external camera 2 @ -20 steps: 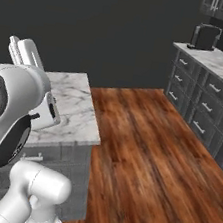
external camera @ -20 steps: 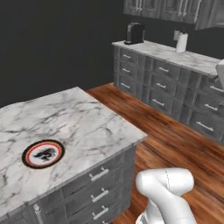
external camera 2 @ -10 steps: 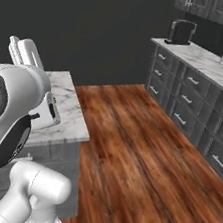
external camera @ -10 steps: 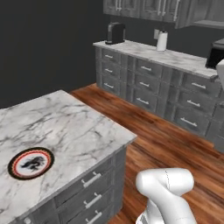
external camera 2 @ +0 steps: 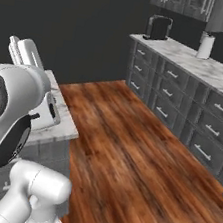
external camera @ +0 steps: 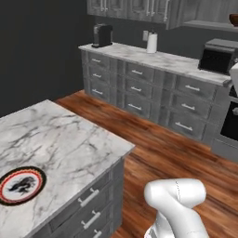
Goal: Move the bowls from the cabinet to the plates on the dining table.
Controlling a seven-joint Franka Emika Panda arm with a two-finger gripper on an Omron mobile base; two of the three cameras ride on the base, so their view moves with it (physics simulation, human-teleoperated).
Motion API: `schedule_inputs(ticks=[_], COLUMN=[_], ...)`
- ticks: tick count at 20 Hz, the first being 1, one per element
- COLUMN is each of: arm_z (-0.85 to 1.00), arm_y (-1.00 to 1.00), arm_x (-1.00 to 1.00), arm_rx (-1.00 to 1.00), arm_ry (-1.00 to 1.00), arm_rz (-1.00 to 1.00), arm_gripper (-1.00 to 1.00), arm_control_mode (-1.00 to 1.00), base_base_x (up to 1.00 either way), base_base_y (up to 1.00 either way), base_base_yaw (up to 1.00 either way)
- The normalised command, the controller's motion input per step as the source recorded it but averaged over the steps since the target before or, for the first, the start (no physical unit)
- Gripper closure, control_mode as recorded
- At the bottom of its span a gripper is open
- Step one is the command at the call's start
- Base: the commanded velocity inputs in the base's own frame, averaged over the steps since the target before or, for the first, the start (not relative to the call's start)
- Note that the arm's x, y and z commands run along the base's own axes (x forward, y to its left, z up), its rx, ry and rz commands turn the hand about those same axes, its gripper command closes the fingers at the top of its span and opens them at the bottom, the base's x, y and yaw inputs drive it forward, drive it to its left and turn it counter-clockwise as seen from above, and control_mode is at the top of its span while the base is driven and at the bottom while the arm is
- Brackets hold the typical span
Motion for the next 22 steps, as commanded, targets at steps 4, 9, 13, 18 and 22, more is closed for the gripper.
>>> schedule_inputs(ticks=[4,9,13,18,22], arm_z=[0.00,0.00,0.00,0.00,0.00], arm_y=[0.00,0.00,0.00,0.00,0.00], arm_x=[0.00,0.00,0.00,0.00,0.00], arm_rx=[0.00,0.00,0.00,0.00,0.00], arm_ry=[0.00,0.00,0.00,0.00,0.00], arm_rz=[0.00,0.00,0.00,0.00,0.00], arm_gripper=[-1.00,-1.00,-1.00,-1.00,-1.00], arm_control_mode=[1.00,1.00,1.00,1.00,1.00], base_base_x=[0.00,0.00,0.00,0.00,0.00], base_base_y=[0.00,0.00,0.00,0.00,0.00], base_base_yaw=[-0.25,-0.25,-0.25,-0.25,-0.25])
